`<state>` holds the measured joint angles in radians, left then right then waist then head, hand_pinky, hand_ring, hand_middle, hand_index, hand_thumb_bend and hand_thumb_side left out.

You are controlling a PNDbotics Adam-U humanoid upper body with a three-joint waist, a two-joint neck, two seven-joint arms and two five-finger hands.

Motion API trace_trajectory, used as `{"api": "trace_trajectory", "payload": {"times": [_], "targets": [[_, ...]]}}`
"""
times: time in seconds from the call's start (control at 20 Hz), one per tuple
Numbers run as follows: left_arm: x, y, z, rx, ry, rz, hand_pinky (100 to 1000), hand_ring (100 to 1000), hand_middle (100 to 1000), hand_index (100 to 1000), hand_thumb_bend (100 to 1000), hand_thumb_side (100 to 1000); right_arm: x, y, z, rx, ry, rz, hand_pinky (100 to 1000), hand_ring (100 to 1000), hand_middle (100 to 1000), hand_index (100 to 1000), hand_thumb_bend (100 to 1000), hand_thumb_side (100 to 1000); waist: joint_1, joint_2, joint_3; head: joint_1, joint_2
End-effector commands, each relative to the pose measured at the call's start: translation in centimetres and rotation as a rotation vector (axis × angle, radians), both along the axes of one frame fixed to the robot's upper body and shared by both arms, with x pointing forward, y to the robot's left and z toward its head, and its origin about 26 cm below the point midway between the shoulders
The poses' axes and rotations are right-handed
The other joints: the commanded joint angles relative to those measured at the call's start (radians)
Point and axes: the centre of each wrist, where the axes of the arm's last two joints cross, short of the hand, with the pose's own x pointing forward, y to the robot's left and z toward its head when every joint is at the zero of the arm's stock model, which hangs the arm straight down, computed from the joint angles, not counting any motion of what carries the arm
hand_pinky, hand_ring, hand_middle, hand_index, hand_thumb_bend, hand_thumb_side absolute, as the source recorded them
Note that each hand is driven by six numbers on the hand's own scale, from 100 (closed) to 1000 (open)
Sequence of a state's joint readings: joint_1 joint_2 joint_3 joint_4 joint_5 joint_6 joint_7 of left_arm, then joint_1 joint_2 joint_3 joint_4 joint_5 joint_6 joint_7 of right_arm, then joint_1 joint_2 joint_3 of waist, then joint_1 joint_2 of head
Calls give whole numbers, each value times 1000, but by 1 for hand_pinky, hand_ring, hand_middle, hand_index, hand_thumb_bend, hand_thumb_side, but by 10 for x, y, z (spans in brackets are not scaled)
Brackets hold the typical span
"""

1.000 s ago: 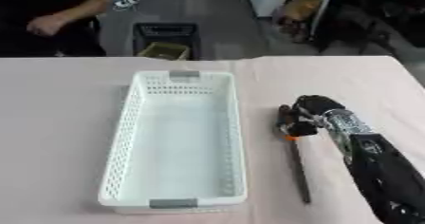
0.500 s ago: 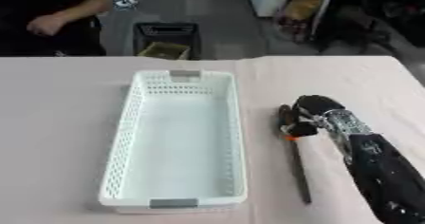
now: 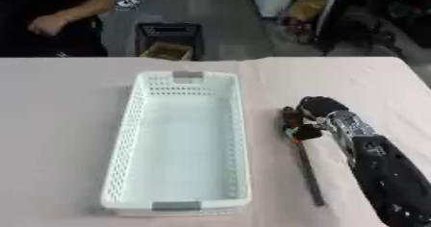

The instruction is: Pick up objects on the table and place them in the box.

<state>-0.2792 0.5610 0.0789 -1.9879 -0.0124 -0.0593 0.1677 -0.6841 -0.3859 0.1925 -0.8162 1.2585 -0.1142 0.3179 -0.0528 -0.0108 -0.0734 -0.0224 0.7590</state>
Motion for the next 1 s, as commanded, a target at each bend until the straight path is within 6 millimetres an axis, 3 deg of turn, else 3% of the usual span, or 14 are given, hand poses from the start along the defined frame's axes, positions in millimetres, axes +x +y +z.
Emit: {"api": "trace_trajectory", "payload": {"times": [0.05,0.15,0.4,0.7,1.0], "targets": [[-1,-1,8,15,-22,-9,659,683,689,814,245,1000,0,-10,4,-36,5,-15,556,696,665,598,157,582,3,-6,0,2,-7],[-1,-1,8,15,-23,-10,659,683,690,814,244,1000,-1,-10,4,-39,4,-21,555,692,658,582,100,510,3,-6,0,2,-7],[-1,-1,8,14,-24,-11,659,683,690,814,244,1000,-1,-11,6,-39,-20,-38,539,656,618,540,100,370,3,-5,-1,2,-8],[-1,-1,8,15,-23,-11,659,682,691,814,243,1000,-2,-12,7,-34,-53,-49,506,584,519,502,100,322,3,-5,-1,1,-8],[-1,-1,8,16,-24,-12,659,682,692,814,244,1000,-2,-13,8,-28,-60,-59,352,471,430,485,100,284,3,-5,-2,1,-8]]}}
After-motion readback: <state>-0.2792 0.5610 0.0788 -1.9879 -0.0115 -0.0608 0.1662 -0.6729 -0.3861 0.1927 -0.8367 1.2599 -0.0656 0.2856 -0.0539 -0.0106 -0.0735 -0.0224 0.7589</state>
